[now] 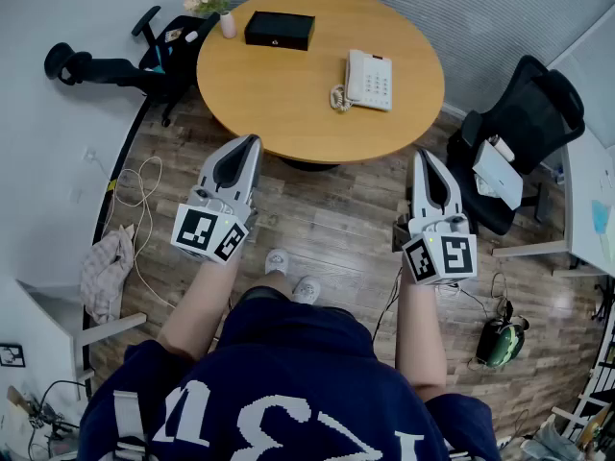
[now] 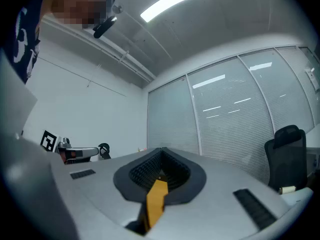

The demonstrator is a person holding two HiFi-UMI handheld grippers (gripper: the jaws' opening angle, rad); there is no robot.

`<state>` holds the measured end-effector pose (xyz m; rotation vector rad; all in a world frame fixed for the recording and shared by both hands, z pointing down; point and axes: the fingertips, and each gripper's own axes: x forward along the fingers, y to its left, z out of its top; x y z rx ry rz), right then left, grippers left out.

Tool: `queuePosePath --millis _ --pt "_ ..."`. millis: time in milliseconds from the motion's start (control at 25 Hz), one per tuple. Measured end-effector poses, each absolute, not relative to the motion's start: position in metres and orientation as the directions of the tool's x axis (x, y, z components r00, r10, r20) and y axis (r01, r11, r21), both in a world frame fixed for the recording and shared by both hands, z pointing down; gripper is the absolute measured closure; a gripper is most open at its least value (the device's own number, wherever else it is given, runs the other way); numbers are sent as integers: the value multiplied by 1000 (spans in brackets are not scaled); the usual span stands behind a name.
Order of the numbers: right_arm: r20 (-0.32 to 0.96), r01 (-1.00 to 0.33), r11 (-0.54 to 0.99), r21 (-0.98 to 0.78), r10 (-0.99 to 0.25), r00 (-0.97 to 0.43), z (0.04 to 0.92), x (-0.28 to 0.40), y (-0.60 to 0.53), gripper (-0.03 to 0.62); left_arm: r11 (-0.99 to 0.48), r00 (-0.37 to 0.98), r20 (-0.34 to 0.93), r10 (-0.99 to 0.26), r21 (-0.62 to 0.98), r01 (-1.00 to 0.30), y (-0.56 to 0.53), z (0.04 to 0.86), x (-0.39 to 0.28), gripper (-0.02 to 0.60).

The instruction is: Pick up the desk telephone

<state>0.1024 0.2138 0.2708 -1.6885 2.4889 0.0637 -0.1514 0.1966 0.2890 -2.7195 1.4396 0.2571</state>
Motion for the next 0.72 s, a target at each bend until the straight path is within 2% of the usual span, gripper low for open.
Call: queuePosePath --millis 720 --pt "-173 -932 355 -79 -925 -338 264 110 206 565 -497 492 -180 -852 -21 -868 176 276 -163 563"
